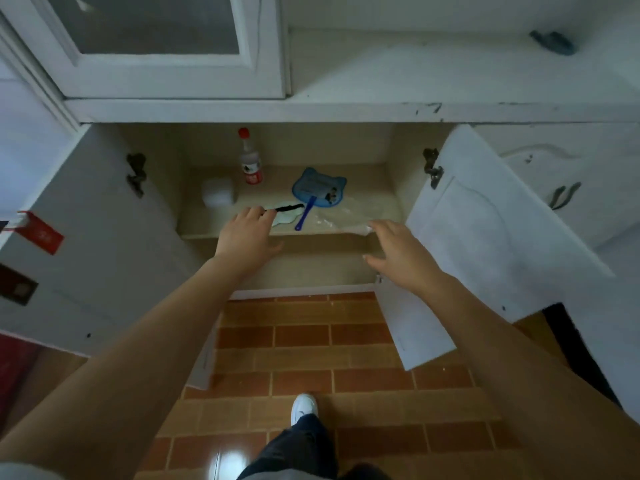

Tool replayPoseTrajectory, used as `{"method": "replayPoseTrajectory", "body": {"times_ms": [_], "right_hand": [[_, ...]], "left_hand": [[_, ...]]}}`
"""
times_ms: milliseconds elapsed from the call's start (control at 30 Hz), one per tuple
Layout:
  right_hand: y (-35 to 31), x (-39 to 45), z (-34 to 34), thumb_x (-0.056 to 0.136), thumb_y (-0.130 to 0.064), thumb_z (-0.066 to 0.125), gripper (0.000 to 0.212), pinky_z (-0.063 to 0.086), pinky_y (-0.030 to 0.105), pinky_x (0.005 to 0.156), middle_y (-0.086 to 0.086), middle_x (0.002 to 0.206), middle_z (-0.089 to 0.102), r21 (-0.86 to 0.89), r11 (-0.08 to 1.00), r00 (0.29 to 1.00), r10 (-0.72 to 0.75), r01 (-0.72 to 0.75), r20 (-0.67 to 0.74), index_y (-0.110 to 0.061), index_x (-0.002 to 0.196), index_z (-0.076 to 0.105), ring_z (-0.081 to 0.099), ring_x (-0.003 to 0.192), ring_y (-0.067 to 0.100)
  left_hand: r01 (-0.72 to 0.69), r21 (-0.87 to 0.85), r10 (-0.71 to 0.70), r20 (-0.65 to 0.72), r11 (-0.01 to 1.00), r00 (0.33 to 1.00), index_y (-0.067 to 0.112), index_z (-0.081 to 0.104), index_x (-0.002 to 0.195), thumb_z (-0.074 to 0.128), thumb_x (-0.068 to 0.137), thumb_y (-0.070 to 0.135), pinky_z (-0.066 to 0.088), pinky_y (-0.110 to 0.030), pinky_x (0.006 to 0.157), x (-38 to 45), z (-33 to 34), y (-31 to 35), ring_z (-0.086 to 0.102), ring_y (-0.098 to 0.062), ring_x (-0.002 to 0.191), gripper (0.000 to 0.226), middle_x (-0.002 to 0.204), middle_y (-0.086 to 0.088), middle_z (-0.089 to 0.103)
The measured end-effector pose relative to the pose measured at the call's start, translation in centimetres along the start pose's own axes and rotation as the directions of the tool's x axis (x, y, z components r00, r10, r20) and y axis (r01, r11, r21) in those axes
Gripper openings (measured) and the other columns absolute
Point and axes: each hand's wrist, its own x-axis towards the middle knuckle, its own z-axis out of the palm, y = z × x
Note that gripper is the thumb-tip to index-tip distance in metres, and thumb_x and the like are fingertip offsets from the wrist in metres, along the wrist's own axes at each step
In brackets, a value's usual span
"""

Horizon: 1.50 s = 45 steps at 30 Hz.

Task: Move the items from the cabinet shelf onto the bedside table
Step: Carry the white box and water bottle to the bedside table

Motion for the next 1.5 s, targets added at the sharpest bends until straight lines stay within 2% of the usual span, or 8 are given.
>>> {"method": "replayPoseTrajectory", "body": {"times_ms": [200,367,567,800,967,1133,1333,1500], "right_hand": [[-0.7,7.3,-0.1,0.090,-0.030,0.054,0.061,0.023,0.032,0.111,0.006,0.146,0.035,-0.004,0.996,0.995,-0.087,0.088,0.040,-0.013,0.141,0.027,0.028,0.136,0.019],[-0.7,11.6,0.4,0.090,-0.028,0.053,0.061,0.026,0.033,0.109,0.008,0.146,0.034,0.039,0.987,0.985,-0.157,0.155,0.075,-0.010,0.142,0.025,0.029,0.135,0.022],[0.4,14.5,0.6,0.091,-0.028,0.052,0.060,0.028,0.034,0.108,0.006,0.147,0.033,0.116,0.974,0.970,-0.208,0.194,0.126,-0.013,0.143,0.025,0.030,0.134,0.022],[2.0,16.4,2.5,0.091,-0.029,0.053,0.059,0.029,0.033,0.107,0.004,0.146,0.034,0.165,0.955,0.959,-0.265,0.247,0.102,-0.015,0.142,0.027,0.031,0.134,0.020],[2.8,19.7,7.1,0.091,-0.027,0.052,0.058,0.027,0.030,0.107,0.004,0.145,0.035,0.196,0.939,0.948,-0.304,0.282,0.091,-0.014,0.142,0.026,0.030,0.134,0.020],[3.7,25.2,15.7,0.091,-0.028,0.053,0.057,0.027,0.028,0.106,0.005,0.144,0.036,0.229,0.928,0.948,-0.315,0.295,0.053,-0.013,0.141,0.029,0.032,0.132,0.019],[4.4,33.0,26.5,0.092,-0.028,0.053,0.056,0.027,0.026,0.103,0.008,0.143,0.037,0.244,0.905,0.937,-0.342,0.347,-0.064,-0.013,0.141,0.030,0.034,0.130,0.022],[4.6,37.8,31.4,0.092,-0.031,0.051,0.055,0.028,0.030,0.104,0.006,0.144,0.037,0.179,0.897,0.909,-0.372,0.404,-0.186,-0.014,0.140,0.031,0.032,0.131,0.021]], "left_hand": [[0.092,-0.007,-0.092,0.012,0.996,0.996,0.015,0.034,0.138,0.054,0.088,0.039,0.036,-0.037,0.101,4.1,-0.4,-3.2,0.038,-0.025,0.127,0.058,0.137,-0.008,0.043],[0.217,-0.032,-0.217,0.024,0.976,0.976,0.015,0.032,0.140,0.054,0.089,0.039,0.033,-0.037,0.105,5.0,-0.4,-4.9,0.036,-0.026,0.130,0.060,0.140,-0.008,0.041],[0.361,-0.073,-0.361,0.016,0.930,0.932,0.014,0.031,0.140,0.054,0.089,0.036,0.035,-0.036,0.102,4.8,0.0,-4.2,0.038,-0.027,0.127,0.061,0.136,-0.010,0.043],[0.449,-0.130,-0.456,-0.026,0.884,0.890,0.012,0.028,0.143,0.055,0.089,0.036,0.032,-0.036,0.105,5.0,2.4,-3.3,0.035,-0.026,0.130,0.064,0.141,-0.010,0.039],[0.497,-0.132,-0.505,-0.036,0.858,0.862,0.013,0.028,0.143,0.054,0.089,0.037,0.037,-0.037,0.101,6.6,7.2,-5.1,0.037,-0.026,0.128,0.064,0.141,-0.010,0.039],[0.500,-0.133,-0.510,-0.055,0.856,0.858,0.012,0.029,0.142,0.056,0.089,0.036,0.039,-0.038,0.097,10.5,15.6,-9.8,0.039,-0.028,0.125,0.065,0.138,-0.012,0.040],[0.503,-0.181,-0.531,-0.183,0.845,0.827,0.011,0.029,0.142,0.053,0.088,0.043,0.041,-0.041,0.097,16.3,26.2,-16.6,0.038,-0.028,0.126,0.067,0.139,-0.012,0.040],[0.482,-0.213,-0.526,-0.297,0.850,0.797,0.008,0.033,0.140,0.055,0.087,0.040,0.042,-0.041,0.093,19.7,31.5,-20.6,0.043,-0.033,0.121,0.065,0.136,-0.015,0.043]]}}
